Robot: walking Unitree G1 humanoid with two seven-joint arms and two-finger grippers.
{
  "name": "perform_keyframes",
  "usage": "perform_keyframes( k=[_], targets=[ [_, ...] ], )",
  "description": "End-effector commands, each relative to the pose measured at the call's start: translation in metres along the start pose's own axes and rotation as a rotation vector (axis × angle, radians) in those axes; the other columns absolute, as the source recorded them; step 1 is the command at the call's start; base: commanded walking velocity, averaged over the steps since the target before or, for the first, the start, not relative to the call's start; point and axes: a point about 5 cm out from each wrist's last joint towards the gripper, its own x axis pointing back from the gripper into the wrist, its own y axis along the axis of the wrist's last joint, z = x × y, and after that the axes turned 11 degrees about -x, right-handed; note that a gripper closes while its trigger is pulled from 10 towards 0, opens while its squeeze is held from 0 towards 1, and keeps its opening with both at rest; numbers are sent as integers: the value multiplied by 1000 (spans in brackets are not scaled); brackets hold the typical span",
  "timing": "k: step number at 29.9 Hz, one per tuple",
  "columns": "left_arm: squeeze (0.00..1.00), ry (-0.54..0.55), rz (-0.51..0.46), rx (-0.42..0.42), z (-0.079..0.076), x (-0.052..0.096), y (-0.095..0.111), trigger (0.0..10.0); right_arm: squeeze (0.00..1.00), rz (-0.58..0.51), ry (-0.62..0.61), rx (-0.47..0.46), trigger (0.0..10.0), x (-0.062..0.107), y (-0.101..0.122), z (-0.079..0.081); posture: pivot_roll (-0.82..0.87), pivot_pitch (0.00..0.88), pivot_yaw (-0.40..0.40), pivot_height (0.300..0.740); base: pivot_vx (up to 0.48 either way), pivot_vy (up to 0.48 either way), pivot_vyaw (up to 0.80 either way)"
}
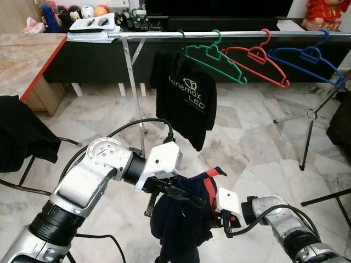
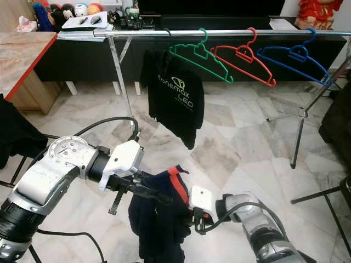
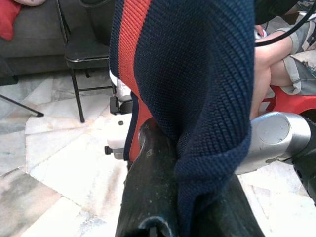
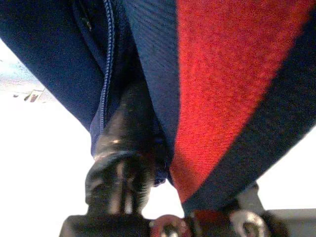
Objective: Hang hanger
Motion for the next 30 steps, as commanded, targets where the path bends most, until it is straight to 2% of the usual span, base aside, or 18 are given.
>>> perform_keyframes(
  k=[1, 9, 10, 11, 12, 13, 18, 19, 20, 21, 22, 27, 30],
  targets=[
    [0, -8, -29, -55, 5, 0, 14, 10000, 0, 16, 14, -39, 0, -2, -9, 4, 88, 168, 30, 740, 0, 0, 0],
    [0, -5, -33, -57, 5, 1, 15, 10000, 0, 86, 14, -42, 118, -4, -21, 8, 91, 168, 31, 740, 0, 0, 0],
    [0, -5, -33, -57, 6, 1, 15, 10000, 0, 84, 14, -45, 2118, -4, -21, 8, 91, 168, 31, 740, 0, 0, 0],
    [0, -4, -34, -58, 6, 1, 15, 10000, 0, 81, 13, -49, 4784, -5, -21, 8, 91, 168, 31, 740, 0, 0, 0],
    [0, -4, -34, -58, 6, 1, 15, 10000, 0, 80, 12, -49, 4784, -5, -21, 8, 92, 169, 31, 740, 0, 0, 0],
    [0, -3, -34, -58, 6, 1, 15, 10000, 0, 81, 11, -50, 10000, -5, -21, 9, 91, 169, 31, 740, 0, 0, 0],
    [0, 0, -35, -60, 6, 2, 16, 10000, 0, 82, 0, -55, 10000, -6, -22, 9, 93, 168, 31, 740, 0, 0, 0],
    [0, 1, -35, -60, 6, 2, 16, 10000, 0, 79, -6, -60, 9412, -6, -22, 8, 93, 168, 31, 740, 0, 0, 0],
    [0, 1, -35, -60, 6, 2, 16, 10000, 0, 79, -6, -60, 9412, -6, -22, 8, 93, 168, 31, 740, 0, 0, 0],
    [0, 1, -35, -60, 6, 2, 16, 10000, 0, 78, -8, -63, 5294, -6, -22, 8, 93, 168, 32, 740, 0, 0, 0],
    [0, 2, -35, -60, 6, 2, 16, 10000, 0, 77, -9, -68, 0, -6, -23, 8, 93, 168, 32, 740, 0, 0, 0],
    [0, 5, -35, -59, 7, 2, 16, 10000, 0, 90, -19, -77, 0, -6, -26, 9, 93, 168, 31, 740, 0, 0, 0],
    [0, 23, -30, -57, 8, 3, 15, 10000, 0, 121, -79, -62, 0, -5, -29, 6, 93, 168, 31, 740, 0, 0, 0]
  ],
)
